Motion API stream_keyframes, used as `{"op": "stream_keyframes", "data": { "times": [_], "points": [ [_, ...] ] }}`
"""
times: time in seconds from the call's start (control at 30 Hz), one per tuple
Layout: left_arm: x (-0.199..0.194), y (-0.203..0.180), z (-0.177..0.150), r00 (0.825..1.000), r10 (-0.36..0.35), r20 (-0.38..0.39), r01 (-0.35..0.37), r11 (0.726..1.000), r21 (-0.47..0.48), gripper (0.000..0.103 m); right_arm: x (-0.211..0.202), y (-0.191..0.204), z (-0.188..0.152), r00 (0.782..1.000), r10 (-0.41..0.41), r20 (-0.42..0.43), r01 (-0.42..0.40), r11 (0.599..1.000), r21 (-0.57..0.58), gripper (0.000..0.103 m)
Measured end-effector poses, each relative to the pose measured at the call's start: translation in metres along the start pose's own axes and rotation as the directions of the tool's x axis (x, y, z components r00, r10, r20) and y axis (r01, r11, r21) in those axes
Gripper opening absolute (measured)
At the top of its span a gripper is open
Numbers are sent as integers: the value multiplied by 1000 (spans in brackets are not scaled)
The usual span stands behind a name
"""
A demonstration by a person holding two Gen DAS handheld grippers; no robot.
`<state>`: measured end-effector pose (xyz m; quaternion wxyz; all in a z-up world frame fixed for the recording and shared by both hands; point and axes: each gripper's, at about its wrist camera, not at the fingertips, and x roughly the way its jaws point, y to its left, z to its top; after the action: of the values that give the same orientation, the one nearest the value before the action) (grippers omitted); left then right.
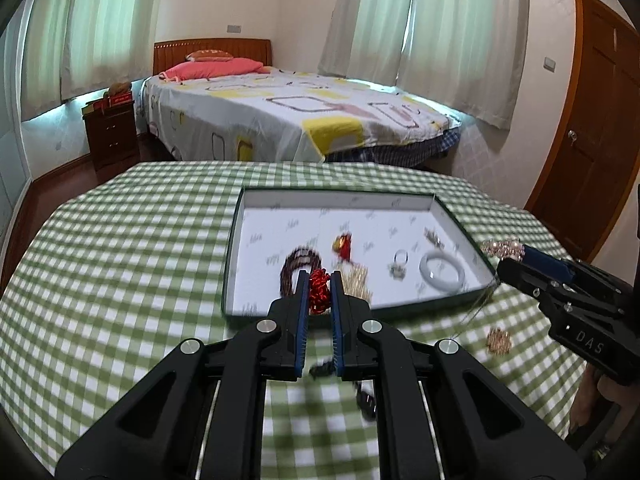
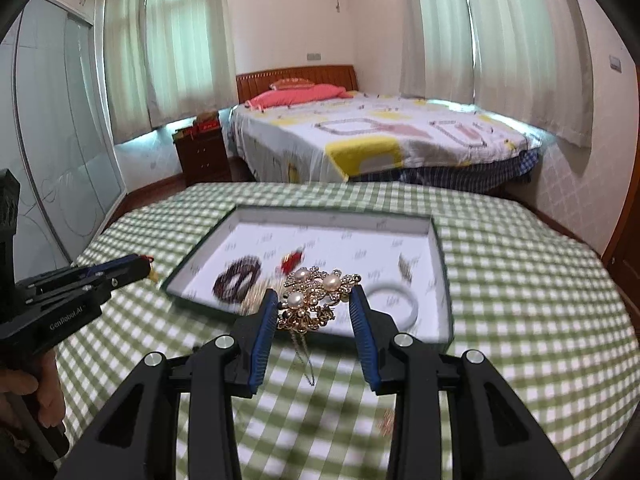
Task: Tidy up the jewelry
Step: 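Carry the pearl brooch and tassel charm into the box and open both tools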
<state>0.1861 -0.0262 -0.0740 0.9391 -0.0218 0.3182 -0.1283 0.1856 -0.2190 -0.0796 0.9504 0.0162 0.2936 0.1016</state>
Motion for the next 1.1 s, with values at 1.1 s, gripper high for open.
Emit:
{"op": "stream_keyframes", "data": {
  "times": [1.1],
  "points": [
    [220,35,67,952,58,-300,-74,996,-44,12,177,-57,35,967,-37,-254,35,999,-11,38]
  ]
}}
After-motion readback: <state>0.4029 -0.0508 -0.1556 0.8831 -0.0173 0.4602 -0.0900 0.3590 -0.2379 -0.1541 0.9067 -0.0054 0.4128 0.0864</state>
